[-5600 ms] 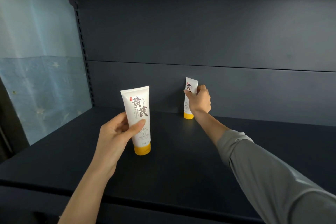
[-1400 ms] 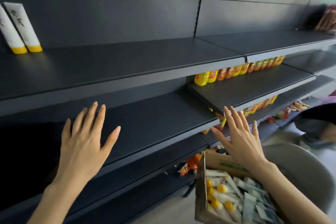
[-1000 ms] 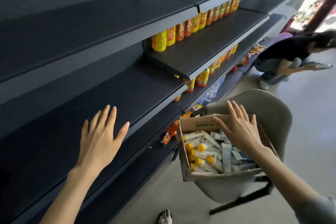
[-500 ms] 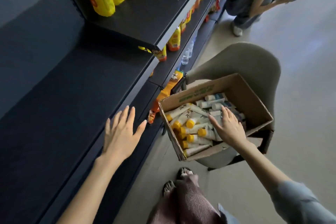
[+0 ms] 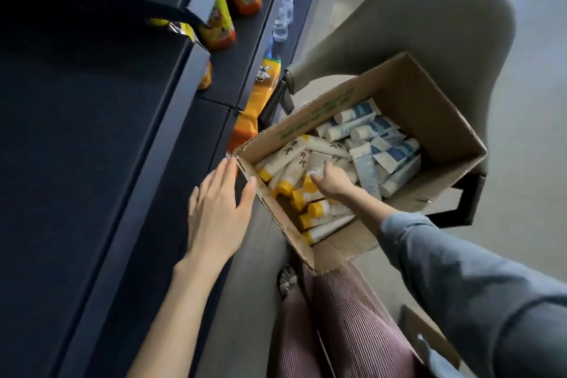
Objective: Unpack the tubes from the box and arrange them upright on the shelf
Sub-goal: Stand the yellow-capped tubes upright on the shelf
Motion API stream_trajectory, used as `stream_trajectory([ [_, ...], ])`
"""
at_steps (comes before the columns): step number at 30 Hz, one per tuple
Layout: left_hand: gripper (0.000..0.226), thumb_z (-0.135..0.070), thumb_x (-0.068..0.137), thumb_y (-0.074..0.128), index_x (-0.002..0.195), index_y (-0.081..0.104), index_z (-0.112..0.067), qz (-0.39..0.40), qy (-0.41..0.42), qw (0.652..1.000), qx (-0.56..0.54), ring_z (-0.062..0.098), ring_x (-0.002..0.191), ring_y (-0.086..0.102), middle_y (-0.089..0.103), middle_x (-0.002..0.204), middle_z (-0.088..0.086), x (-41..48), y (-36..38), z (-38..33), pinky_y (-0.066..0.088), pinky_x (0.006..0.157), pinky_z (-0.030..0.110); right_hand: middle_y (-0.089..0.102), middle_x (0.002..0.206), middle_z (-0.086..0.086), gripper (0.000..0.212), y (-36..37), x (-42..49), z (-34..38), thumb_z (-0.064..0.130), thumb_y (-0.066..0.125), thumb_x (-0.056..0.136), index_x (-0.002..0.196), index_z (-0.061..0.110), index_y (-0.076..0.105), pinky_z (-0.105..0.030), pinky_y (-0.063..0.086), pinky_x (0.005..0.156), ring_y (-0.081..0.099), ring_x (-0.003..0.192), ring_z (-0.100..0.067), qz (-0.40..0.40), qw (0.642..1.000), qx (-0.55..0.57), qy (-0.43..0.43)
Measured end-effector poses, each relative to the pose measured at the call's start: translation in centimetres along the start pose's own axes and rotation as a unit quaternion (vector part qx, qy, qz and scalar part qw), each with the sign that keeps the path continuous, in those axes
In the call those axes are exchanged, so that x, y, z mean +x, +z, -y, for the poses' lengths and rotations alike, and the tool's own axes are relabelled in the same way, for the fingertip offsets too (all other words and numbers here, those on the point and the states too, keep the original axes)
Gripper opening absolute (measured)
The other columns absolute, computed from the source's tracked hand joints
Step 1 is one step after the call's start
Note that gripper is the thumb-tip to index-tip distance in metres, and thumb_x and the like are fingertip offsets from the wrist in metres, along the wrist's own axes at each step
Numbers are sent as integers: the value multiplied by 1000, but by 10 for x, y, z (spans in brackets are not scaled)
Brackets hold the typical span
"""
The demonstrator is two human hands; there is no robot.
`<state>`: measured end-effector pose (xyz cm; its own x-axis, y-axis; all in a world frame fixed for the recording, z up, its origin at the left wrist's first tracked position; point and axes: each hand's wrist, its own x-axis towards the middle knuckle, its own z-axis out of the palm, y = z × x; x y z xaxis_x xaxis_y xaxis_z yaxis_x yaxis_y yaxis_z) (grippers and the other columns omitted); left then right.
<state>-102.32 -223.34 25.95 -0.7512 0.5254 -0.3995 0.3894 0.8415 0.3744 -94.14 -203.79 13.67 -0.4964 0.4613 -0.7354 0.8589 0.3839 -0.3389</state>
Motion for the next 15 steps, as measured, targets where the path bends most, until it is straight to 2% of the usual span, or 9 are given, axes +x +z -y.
stream_trajectory([
  [5,69,-57,90,19,150,20,-23,12,0,1000,-15,12,143,18,22,157,-6,-1,11,4,13,115,37,45,138,-26,66,26,37,10,41,45,97,138,-8,32,-40,40,99,46,125,-38,24,999,-12,39],
  [9,65,-53,89,23,149,25,-26,10,-8,999,-44,9,141,23,27,154,-9,-5,15,9,17,112,32,47,137,-23,76,31,58,1,46,54,91,141,-6,28,-42,41,102,47,124,-37,6,996,20,88],
  [12,60,-48,93,28,148,25,-26,12,-12,999,-51,10,141,24,28,154,-9,-5,20,7,18,112,31,58,120,-19,57,28,65,-5,37,61,88,125,-4,47,-38,49,89,56,112,-34,-11,995,43,93],
  [15,56,-43,97,32,149,25,-25,19,-13,998,-62,10,141,23,27,155,-8,-3,22,1,18,112,32,55,95,-13,25,16,65,-10,26,64,83,94,6,55,-30,47,61,57,88,-26,14,991,85,97],
])
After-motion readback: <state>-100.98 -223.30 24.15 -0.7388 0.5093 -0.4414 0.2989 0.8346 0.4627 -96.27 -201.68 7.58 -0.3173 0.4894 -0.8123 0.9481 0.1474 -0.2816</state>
